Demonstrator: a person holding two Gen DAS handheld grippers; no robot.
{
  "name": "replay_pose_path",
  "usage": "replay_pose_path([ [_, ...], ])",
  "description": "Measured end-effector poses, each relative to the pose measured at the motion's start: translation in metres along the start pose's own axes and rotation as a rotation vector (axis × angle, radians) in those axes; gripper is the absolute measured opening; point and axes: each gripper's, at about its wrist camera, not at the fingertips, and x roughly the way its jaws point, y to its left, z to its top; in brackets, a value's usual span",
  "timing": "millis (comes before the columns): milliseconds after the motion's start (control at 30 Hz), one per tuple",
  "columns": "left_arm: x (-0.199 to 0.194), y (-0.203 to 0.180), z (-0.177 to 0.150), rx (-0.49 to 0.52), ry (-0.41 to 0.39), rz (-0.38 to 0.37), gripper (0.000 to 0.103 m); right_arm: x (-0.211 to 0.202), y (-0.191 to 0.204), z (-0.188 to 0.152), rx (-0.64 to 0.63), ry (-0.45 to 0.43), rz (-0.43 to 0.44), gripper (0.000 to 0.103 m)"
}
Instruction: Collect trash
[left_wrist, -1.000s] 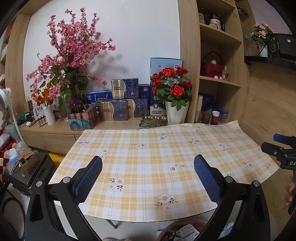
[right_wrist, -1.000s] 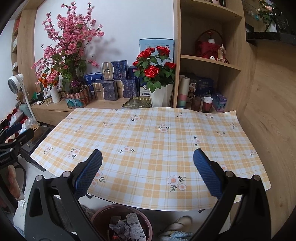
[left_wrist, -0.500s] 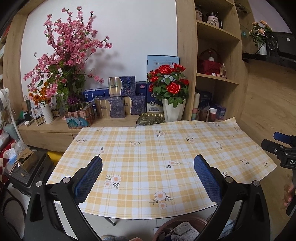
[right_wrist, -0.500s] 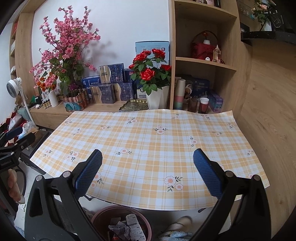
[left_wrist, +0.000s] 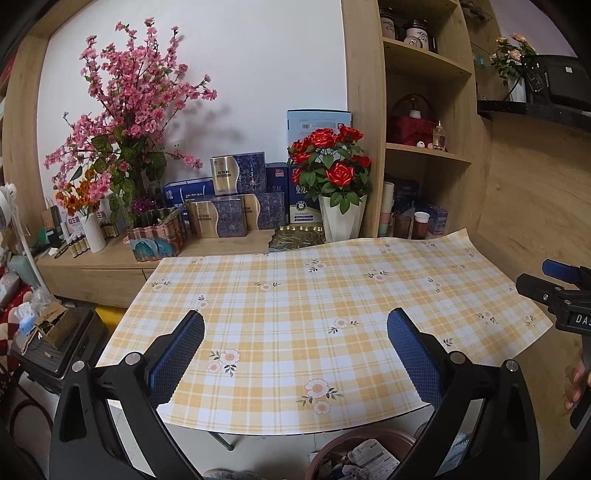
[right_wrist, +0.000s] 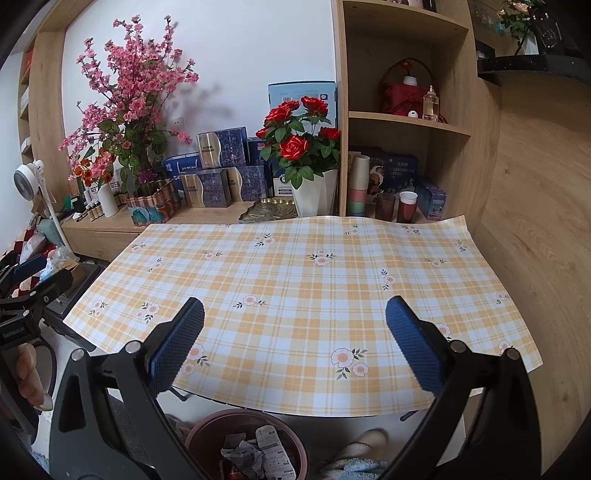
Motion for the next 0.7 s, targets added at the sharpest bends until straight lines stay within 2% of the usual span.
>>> replay_pose_path([
  [500, -0.0016, -0.0026, -0.0031, 0.002, -0.002, -0.005, 0.097, -0.0007, 0.0032, -0.0036, 0.002, 0.003, -0.003, 0.097],
  [700, -0.0019, -0.0076, -0.0036, 0.025, -0.004, 0.015, 0.097, -0.0014, 0.0066, -0.0033, 0.0, 0.004, -0.003, 0.097],
])
